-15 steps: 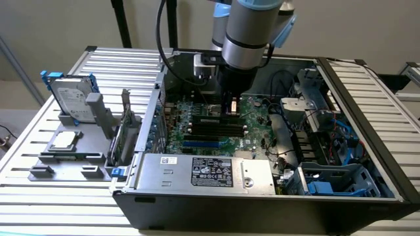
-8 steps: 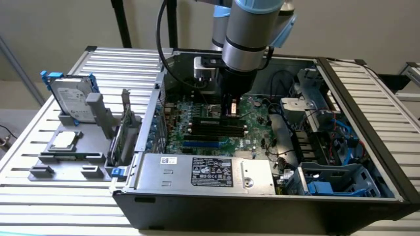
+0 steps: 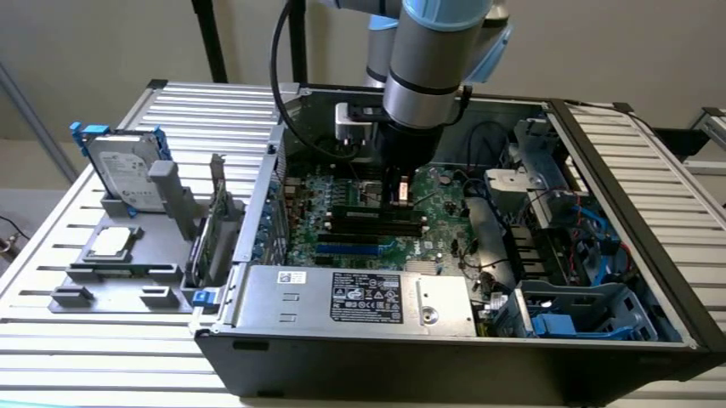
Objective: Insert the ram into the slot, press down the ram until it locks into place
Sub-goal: 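Insert the ram into the slot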
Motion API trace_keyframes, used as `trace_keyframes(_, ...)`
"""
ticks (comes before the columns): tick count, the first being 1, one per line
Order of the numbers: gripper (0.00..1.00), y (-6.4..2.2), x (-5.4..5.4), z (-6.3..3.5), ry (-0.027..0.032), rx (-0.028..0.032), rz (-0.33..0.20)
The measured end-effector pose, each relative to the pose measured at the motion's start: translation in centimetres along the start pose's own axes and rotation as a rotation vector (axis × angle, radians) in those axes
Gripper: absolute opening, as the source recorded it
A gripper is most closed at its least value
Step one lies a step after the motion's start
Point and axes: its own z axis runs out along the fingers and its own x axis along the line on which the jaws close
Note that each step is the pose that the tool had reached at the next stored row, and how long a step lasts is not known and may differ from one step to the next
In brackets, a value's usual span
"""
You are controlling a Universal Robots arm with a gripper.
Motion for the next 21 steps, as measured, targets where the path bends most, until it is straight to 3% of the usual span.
trace_keyframes(21, 0.14, -0.1, 0.08, 0.71, 0.0054, -0.0001, -0.001)
